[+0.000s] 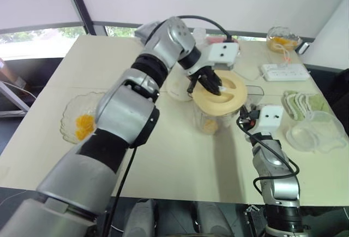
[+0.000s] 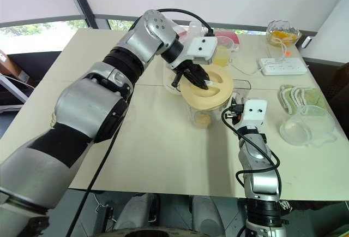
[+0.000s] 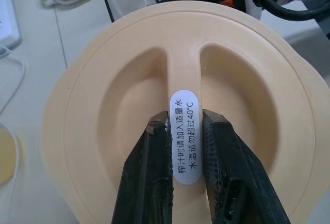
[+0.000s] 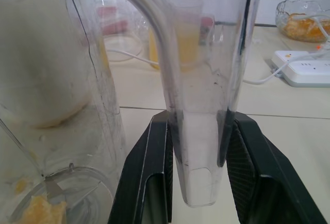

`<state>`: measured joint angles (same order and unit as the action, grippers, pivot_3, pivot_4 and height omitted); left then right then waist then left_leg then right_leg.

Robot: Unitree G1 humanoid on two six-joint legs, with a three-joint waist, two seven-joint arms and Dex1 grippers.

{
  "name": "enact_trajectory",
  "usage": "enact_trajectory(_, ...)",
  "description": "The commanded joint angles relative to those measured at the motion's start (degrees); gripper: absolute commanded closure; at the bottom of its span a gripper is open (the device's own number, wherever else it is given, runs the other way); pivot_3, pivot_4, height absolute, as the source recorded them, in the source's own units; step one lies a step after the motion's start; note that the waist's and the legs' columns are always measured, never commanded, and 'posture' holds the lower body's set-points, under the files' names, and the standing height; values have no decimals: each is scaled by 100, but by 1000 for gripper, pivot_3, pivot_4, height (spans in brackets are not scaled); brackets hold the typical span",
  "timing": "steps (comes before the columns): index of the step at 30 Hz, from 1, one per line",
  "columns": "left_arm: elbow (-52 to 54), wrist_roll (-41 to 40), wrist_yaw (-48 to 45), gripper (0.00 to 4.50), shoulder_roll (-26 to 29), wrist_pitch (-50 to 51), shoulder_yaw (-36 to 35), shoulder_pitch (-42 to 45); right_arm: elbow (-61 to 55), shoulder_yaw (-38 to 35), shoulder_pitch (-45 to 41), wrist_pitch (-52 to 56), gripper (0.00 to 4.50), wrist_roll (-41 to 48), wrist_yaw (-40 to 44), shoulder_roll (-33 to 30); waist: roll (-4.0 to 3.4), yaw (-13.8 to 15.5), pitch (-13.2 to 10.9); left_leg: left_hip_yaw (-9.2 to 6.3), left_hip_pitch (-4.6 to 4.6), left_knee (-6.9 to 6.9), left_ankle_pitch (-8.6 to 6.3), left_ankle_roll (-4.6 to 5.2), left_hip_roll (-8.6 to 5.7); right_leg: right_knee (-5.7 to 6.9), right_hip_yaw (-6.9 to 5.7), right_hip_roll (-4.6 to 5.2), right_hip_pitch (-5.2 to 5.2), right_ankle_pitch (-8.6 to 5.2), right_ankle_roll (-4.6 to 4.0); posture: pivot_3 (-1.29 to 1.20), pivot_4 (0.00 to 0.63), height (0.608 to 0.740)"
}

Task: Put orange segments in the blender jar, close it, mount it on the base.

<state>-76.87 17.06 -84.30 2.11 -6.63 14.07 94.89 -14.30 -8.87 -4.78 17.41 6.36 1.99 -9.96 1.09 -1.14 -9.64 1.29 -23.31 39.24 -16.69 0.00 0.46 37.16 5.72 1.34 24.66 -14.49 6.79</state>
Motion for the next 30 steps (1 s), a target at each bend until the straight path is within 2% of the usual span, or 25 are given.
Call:
enact_trajectory(1,-116,397,412,4261,77,207,306,-122,-578,-192,-104,-110,3615,92,-48,-11,1,0,1,0,1,0,0,0,0,0,0,0,-2,0,0,0,150,740)
enact_trajectory(4,-127,318,361,4261,59,533,266,-115,-591,-190,-124,-85,3615,95,-51,-16,1,-3,2,0,10,1,0,0,0,-1,0,0,-12,0,0,0,150,740)
enact_trajectory(11,-119,137,897,4261,-100,1703,70,-63,-617,-119,-163,-36,3615,60,-91,20,-1,3,4,-1,16,1,0,0,-1,-1,0,0,-18,0,0,0,150,740)
enact_trajectory(16,-80,98,1084,4261,-147,2140,29,-76,-635,-76,-165,-21,3615,49,-128,44,-1,13,5,-2,18,1,0,0,-1,-1,0,1,-21,0,0,0,150,740)
enact_trajectory(17,413,115,1065,4261,-110,2447,62,-289,-634,-66,-165,-20,3615,44,-134,47,-1,14,5,-2,18,1,0,0,-1,-1,0,1,-21,0,0,0,150,740)
enact_trajectory(21,19,120,1295,4261,-162,2447,20,-123,-618,-39,-165,-23,3615,31,-149,51,-2,20,6,-1,21,2,0,0,-3,-5,0,3,-24,0,0,0,150,740)
enact_trajectory(30,29,97,1571,4261,-195,2891,-4,-57,-556,-16,-212,-44,3615,28,-146,61,-2,19,6,-2,20,2,0,0,-2,-3,-1,3,-25,0,0,0,150,740)
